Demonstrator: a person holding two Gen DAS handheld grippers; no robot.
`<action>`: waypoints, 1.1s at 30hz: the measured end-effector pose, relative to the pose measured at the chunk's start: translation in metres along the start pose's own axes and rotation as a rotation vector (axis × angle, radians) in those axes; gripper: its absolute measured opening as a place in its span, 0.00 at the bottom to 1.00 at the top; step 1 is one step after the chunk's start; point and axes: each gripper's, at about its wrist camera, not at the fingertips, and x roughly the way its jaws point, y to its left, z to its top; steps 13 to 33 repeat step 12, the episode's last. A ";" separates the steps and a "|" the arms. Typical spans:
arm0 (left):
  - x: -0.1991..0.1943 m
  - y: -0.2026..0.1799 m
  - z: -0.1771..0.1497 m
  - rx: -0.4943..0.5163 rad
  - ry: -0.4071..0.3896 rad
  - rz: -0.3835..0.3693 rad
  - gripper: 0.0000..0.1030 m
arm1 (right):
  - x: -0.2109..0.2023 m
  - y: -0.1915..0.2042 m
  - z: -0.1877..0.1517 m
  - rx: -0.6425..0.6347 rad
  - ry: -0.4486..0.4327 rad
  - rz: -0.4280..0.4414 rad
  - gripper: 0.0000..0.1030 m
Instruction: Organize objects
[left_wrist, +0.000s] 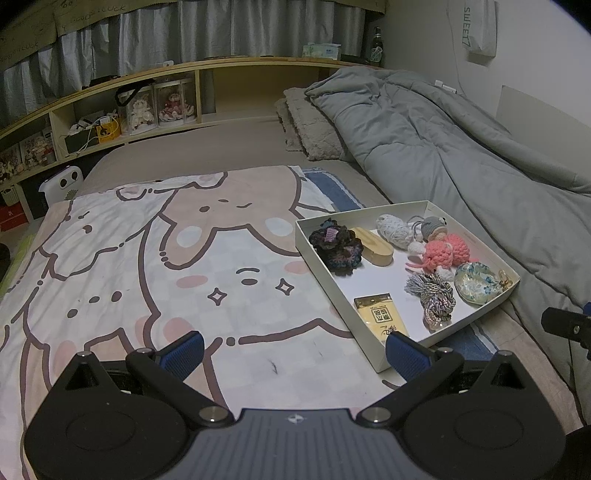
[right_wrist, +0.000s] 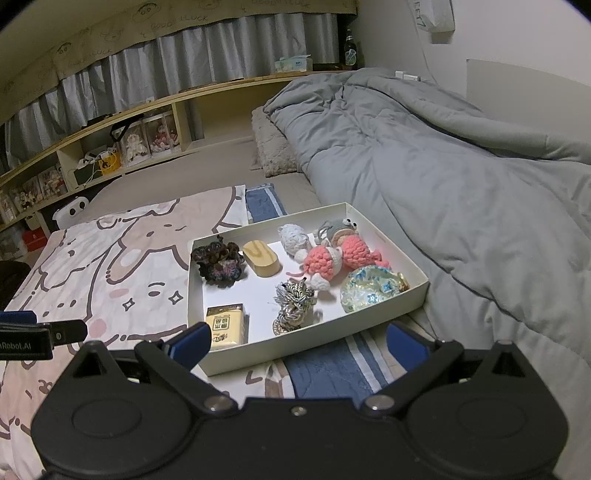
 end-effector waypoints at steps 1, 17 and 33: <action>0.000 0.000 0.000 0.000 0.000 0.000 1.00 | 0.000 0.000 0.000 -0.001 0.000 -0.001 0.99; 0.001 0.002 -0.001 0.001 0.002 0.012 1.00 | 0.000 0.000 0.000 -0.003 -0.001 0.000 0.99; 0.001 0.002 -0.001 0.001 0.002 0.012 1.00 | 0.000 0.000 0.000 -0.003 -0.001 0.000 0.99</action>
